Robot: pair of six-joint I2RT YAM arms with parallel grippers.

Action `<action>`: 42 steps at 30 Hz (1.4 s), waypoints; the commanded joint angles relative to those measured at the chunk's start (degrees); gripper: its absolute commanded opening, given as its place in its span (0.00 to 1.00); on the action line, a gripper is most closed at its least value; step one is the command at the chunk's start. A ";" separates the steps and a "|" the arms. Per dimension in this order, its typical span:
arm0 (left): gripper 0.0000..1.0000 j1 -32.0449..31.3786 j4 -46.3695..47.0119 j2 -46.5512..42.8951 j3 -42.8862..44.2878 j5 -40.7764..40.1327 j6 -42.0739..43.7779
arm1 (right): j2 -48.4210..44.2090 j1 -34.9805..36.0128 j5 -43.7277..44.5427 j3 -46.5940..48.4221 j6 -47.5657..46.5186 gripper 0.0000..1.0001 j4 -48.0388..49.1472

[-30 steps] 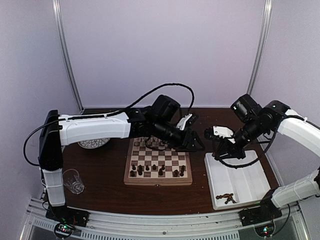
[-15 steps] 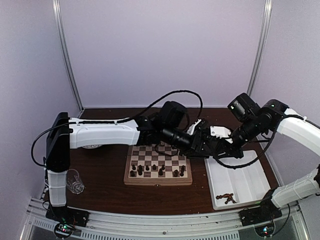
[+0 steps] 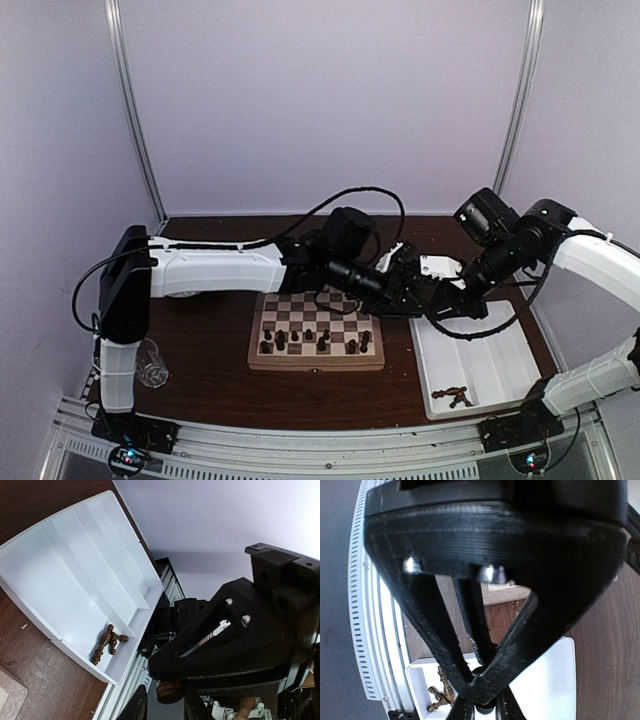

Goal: Set up the chess pieces on the board
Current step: Pass from the right arm to the left, then pass from the left arm to the right

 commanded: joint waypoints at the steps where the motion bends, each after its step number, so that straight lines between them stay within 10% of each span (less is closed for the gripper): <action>1: 0.24 -0.19 4.09 1.81 1.95 0.80 -1.15 | -0.58 0.66 -1.32 1.82 0.61 0.05 1.98; 13: 0.09 0.06 6.02 3.43 2.36 1.36 -2.11 | -0.89 0.72 -1.63 1.87 0.86 0.05 2.16; 22: 0.06 1.92 12.07 -0.58 -3.08 1.98 -0.44 | -4.32 -3.62 -2.54 4.14 4.09 0.24 1.04; 27: 0.06 2.80 14.18 -3.52 -5.71 1.80 1.32 | -6.84 -16.45 -17.91 5.81 8.06 0.44 0.98; 35: 0.06 3.14 26.75 -6.54 -10.18 0.93 -0.78 | -2.03 -30.90 -48.07 -0.92 22.60 0.45 9.42; 42: 0.06 3.31 33.71 -7.97 -12.41 -0.97 -1.22 | 1.68 -32.39 -55.93 -3.01 27.91 0.49 12.11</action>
